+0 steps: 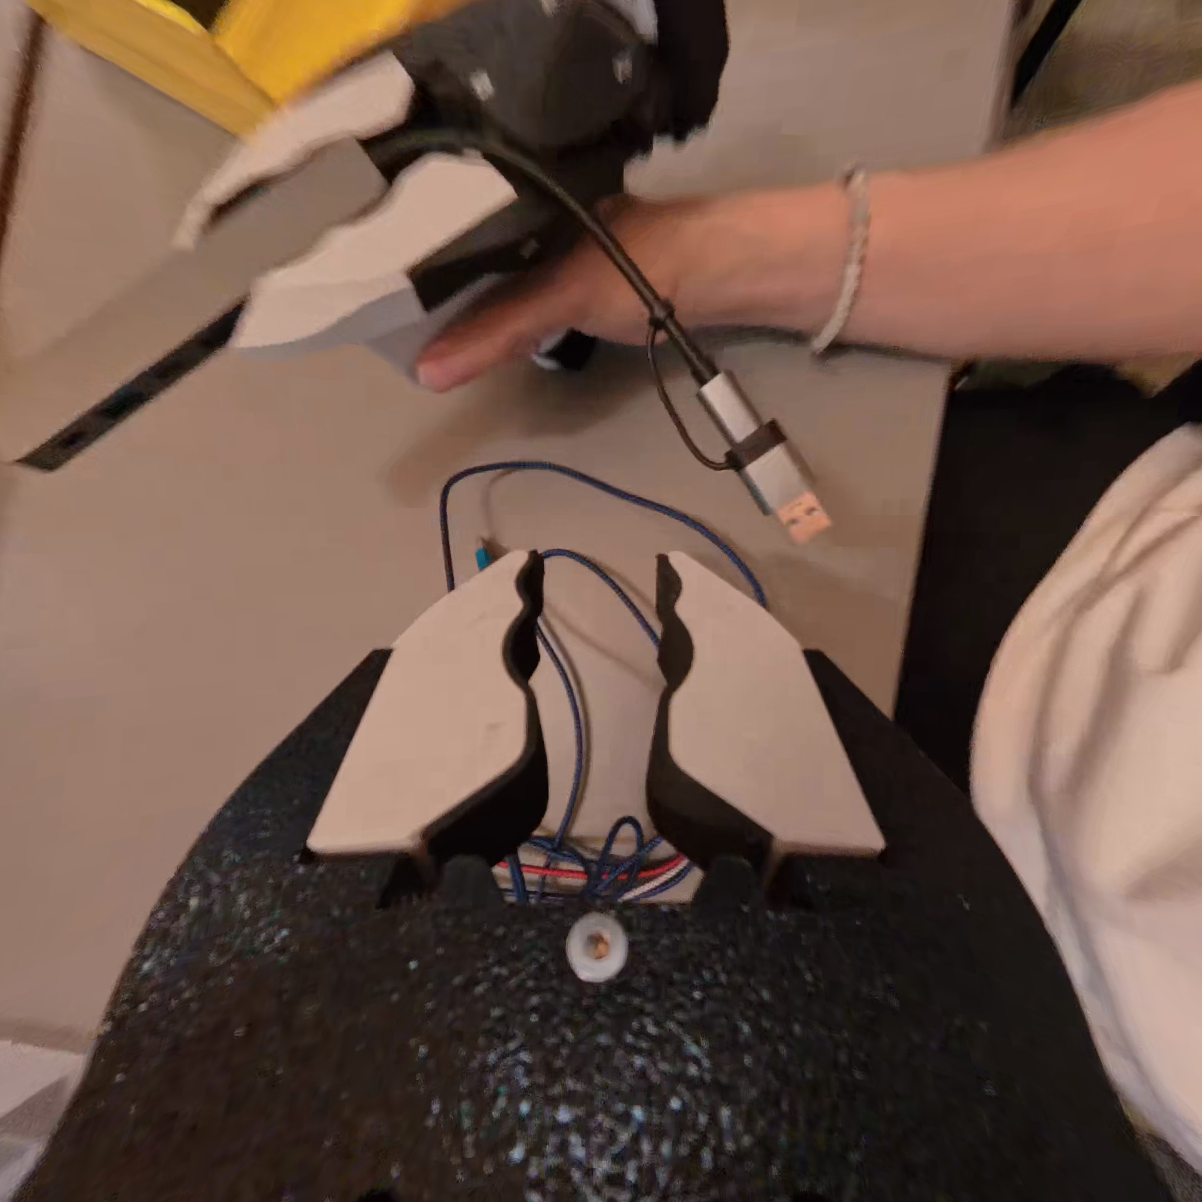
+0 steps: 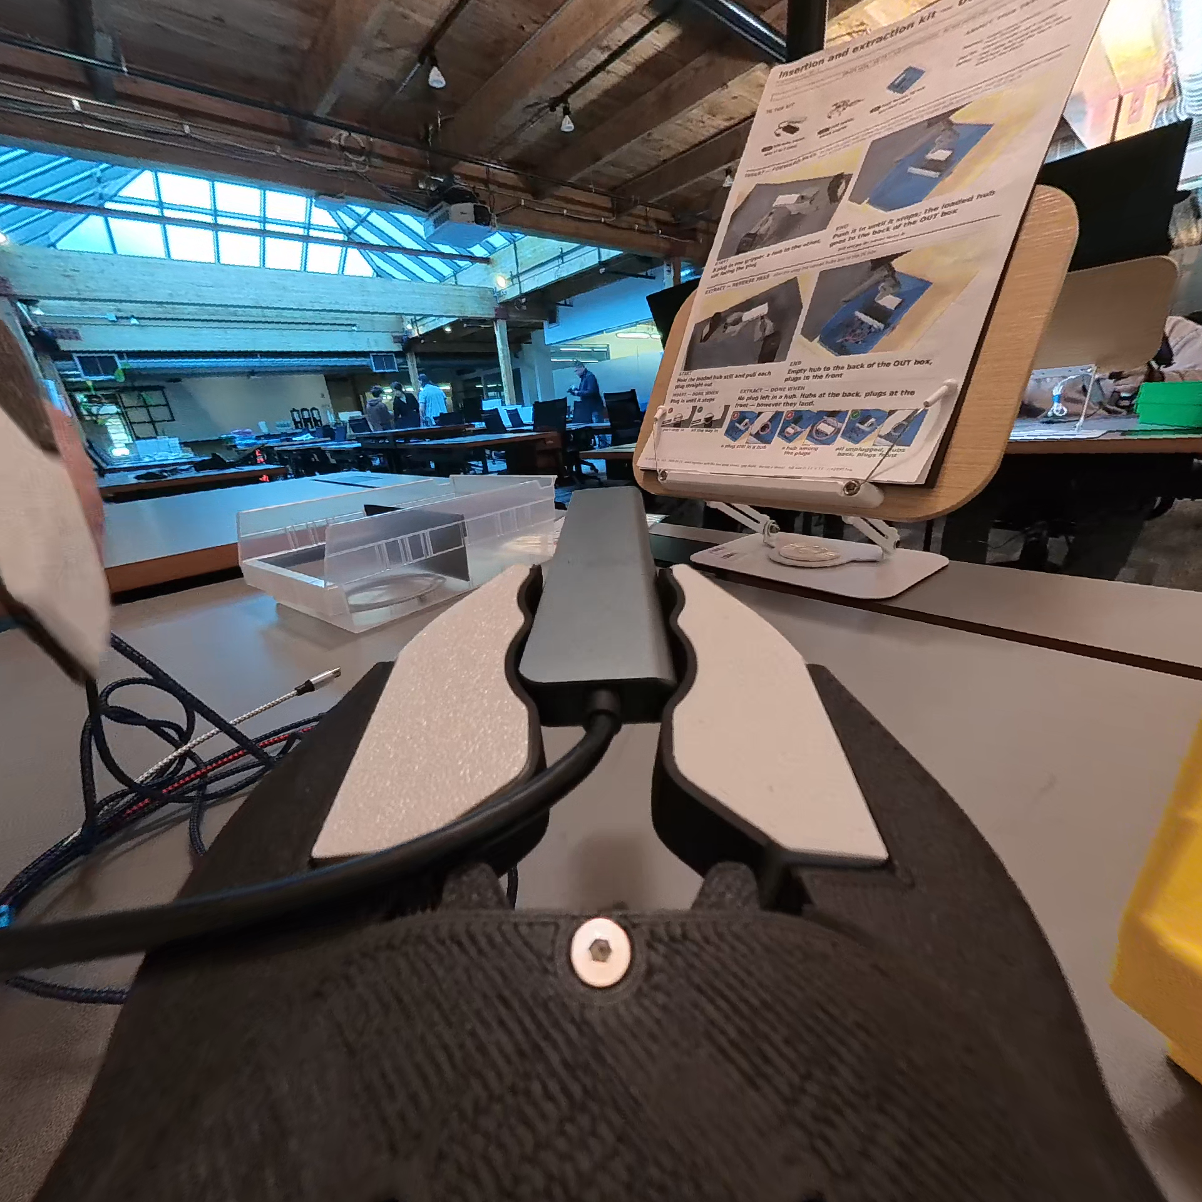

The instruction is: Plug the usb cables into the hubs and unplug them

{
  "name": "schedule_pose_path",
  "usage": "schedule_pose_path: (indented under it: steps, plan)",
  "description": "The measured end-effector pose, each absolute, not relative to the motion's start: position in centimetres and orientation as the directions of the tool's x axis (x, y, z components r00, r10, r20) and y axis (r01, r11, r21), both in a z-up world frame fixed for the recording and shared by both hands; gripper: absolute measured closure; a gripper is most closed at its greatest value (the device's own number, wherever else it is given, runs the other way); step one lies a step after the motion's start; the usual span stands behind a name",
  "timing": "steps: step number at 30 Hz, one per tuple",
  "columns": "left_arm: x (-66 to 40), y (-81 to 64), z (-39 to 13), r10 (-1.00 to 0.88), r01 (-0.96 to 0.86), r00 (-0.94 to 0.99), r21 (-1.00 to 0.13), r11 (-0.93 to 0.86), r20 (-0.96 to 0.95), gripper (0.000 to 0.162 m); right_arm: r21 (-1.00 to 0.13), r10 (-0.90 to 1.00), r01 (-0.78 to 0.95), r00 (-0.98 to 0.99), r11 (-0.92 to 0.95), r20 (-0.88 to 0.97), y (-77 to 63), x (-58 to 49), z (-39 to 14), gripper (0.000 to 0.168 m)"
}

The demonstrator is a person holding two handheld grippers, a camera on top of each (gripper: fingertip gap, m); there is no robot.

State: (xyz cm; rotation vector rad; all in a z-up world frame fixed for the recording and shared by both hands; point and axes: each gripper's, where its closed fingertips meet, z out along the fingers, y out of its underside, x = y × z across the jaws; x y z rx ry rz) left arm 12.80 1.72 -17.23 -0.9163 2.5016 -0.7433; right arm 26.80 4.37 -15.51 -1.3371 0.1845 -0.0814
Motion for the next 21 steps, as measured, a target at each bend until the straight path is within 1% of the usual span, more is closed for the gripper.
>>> schedule_pose_path:
  steps: [2,4,8,10,11,13,15,16,18,21]
  plan:
    - [14.2,1.7,-20.1,-0.622,-0.467,-0.743,-0.474,0.747,-0.248,0.131,-0.971,-0.168,-0.048,0.982,0.236,-0.09,4.3,26.9,-15.5,0.133]
    - [16.0,2.6,-22.6,-0.58,-0.444,-0.734,-0.396,0.804,-0.353,0.134,-0.968,-0.168,-0.055,0.981,0.246,-0.098,4.2,27.0,-15.4,0.133]
    - [18.4,5.0,-25.7,-0.534,-0.421,-0.697,-0.33,0.845,-0.478,0.132,-0.962,-0.161,-0.072,0.98,0.265,-0.117,3.9,27.2,-15.3,0.133]
    - [19.3,6.0,-25.6,-0.546,-0.419,-0.652,-0.35,0.838,-0.526,0.132,-0.958,-0.161,-0.08,0.979,0.275,-0.128,3.8,27.3,-15.2,0.133]
    - [19.3,6.1,-25.4,-0.574,-0.435,-0.639,-0.374,0.819,-0.513,0.132,-0.955,-0.161,-0.087,0.977,0.283,-0.137,3.7,27.4,-15.2,0.133]
    - [18.7,5.3,-24.0,-0.645,-0.472,-0.639,-0.449,0.759,-0.418,0.13,-0.947,-0.16,-0.107,0.974,0.302,-0.161,3.4,27.7,-15.1,0.133]
    - [18.3,4.2,-21.2,-0.695,-0.484,-0.624,-0.522,0.702,-0.357,0.13,-0.939,-0.153,-0.127,0.971,0.319,-0.184,3.2,28.0,-15.0,0.133]
    - [18.0,3.7,-19.8,-0.706,-0.488,-0.626,-0.541,0.685,-0.33,0.13,-0.937,-0.151,-0.132,0.97,0.325,-0.189,3.1,28.0,-14.9,0.133]
    - [17.5,3.1,-17.8,-0.717,-0.515,-0.64,-0.539,0.667,-0.276,0.13,-0.936,-0.141,-0.136,0.972,0.324,-0.19,3.1,28.0,-14.9,0.133]
    - [17.9,4.4,-17.2,-0.708,-0.551,-0.642,-0.464,0.694,-0.295,0.126,-0.939,-0.141,-0.129,0.973,0.319,-0.181,3.2,27.9,-14.9,0.133]
